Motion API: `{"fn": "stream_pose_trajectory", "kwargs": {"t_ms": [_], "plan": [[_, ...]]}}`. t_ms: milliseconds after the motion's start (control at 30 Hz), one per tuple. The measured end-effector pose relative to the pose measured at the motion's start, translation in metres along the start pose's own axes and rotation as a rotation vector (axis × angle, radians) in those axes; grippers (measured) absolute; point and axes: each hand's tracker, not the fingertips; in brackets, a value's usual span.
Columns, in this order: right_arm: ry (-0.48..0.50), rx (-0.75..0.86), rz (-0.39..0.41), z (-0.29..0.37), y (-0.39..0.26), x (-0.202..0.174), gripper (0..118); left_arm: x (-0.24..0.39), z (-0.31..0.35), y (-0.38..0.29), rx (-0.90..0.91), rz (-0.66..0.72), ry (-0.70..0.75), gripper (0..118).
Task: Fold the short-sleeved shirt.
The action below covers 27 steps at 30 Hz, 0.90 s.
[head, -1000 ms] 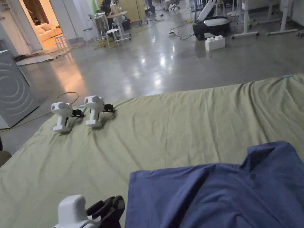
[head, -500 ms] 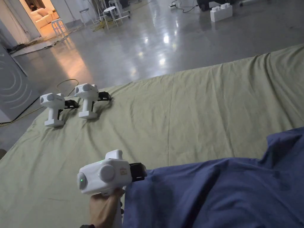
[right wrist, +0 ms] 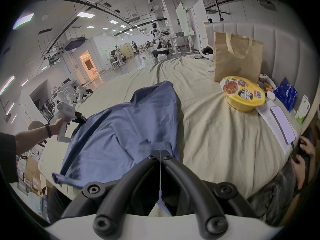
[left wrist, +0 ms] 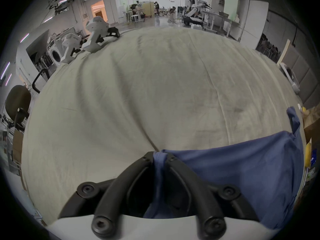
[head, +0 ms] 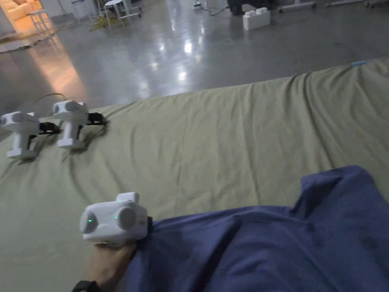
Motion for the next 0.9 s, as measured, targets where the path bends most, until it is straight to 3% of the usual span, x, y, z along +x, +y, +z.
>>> {"fn": "stream_pose_trajectory", "kwargs": {"t_ms": [67, 133, 167, 233, 267, 333, 500, 633, 700, 733, 767, 867, 900], "plan": [[0.042, 0.007, -0.009, -0.021, 0.027, 0.0, 3, 0.001, -0.006, 0.005, -0.058, -0.06, 0.01, 12], [0.109, -0.037, 0.035, -0.057, 0.065, -0.005, 4, 0.0, -0.008, 0.009, -0.067, -0.051, 0.012, 12], [0.103, -0.059, 0.051, -0.077, 0.083, -0.006, 16, 0.0, -0.009, 0.01, -0.07, -0.045, 0.012, 12], [0.092, -0.153, 0.059, -0.129, 0.121, -0.006, 88, -0.002, -0.01, 0.015, -0.09, -0.049, 0.007, 12], [0.109, -0.2, 0.041, -0.157, 0.136, -0.003, 103, -0.005, -0.01, 0.015, -0.104, -0.033, -0.007, 12], [0.098, -0.235, 0.007, -0.204, 0.158, 0.003, 103, -0.004, 0.0, 0.013, -0.123, -0.021, -0.033, 12], [-0.123, -0.353, 0.085, -0.298, 0.187, 0.013, 103, -0.014, 0.003, 0.01, -0.141, 0.021, -0.099, 11], [-0.276, -0.445, 0.1, -0.335, 0.178, 0.016, 103, -0.015, 0.002, 0.01, -0.141, 0.026, -0.116, 11], [-0.258, -0.487, 0.119, -0.34, 0.165, 0.009, 101, -0.009, 0.003, 0.008, -0.137, 0.004, -0.107, 11], [-0.246, -0.476, 0.107, -0.34, 0.158, 0.002, 87, -0.008, 0.0, 0.01, -0.129, -0.013, -0.098, 11], [-0.298, -0.415, 0.15, -0.336, 0.156, -0.008, 75, -0.006, 0.001, 0.009, -0.125, -0.022, -0.091, 11], [-0.249, -0.417, 0.188, -0.336, 0.156, -0.02, 32, -0.006, 0.0, 0.007, -0.109, -0.028, -0.081, 11], [-0.244, -0.42, 0.187, -0.336, 0.157, -0.021, 7, -0.008, 0.001, 0.006, -0.099, -0.023, -0.084, 11]]}}
